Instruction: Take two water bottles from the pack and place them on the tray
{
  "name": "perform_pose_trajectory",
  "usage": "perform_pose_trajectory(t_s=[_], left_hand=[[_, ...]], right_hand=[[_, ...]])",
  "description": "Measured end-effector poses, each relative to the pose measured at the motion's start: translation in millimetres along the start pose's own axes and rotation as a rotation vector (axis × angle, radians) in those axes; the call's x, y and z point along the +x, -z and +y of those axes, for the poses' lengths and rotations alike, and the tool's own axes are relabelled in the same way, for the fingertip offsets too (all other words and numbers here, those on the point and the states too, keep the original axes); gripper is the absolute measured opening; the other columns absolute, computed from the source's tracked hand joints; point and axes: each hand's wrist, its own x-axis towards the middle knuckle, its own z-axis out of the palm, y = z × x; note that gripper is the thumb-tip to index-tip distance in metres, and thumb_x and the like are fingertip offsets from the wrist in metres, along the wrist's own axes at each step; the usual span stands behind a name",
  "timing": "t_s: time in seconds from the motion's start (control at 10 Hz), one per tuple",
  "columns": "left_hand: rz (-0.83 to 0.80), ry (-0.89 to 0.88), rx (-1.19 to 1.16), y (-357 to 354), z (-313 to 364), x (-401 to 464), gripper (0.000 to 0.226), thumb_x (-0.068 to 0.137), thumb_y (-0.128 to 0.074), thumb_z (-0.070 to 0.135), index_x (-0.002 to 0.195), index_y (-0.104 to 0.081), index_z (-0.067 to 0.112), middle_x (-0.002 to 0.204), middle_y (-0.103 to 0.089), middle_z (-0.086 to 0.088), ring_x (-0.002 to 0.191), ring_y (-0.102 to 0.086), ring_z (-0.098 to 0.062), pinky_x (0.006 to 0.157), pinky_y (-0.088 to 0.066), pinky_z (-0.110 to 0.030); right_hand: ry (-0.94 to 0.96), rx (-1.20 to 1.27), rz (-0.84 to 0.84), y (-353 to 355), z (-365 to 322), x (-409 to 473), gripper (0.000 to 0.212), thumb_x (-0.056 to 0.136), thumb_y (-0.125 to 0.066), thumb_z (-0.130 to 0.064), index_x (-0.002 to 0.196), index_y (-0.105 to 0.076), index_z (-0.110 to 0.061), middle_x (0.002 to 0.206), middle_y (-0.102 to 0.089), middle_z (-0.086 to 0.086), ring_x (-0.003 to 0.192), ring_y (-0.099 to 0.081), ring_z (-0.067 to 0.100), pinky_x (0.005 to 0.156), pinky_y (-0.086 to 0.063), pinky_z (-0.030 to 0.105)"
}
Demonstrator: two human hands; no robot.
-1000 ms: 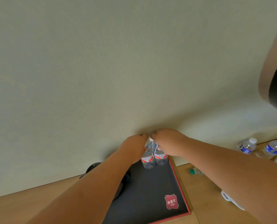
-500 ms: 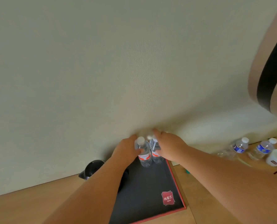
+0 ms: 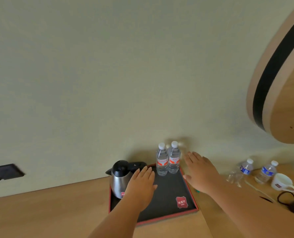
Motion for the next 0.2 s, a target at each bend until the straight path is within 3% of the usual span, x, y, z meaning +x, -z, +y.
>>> perform_pose_trajectory(t_s=[0.2], left_hand=[[0.044, 0.097, -0.042, -0.2, -21.1, -82.2, 0.062, 0.115, -0.026, 0.042, 0.167, -0.015, 0.011, 0.177, -0.012, -0.006, 0.164, -0.006, -0.023, 0.133, -0.008, -0.042]], right_hand=[[-0.021, -0.022, 0.037, 21.2, -55.7, -55.4, 0.083, 0.095, -0.053, -0.056, 0.159, -0.026, -0.012, 0.166, -0.031, 0.007, 0.151, -0.031, 0.027, 0.117, -0.033, 0.043]])
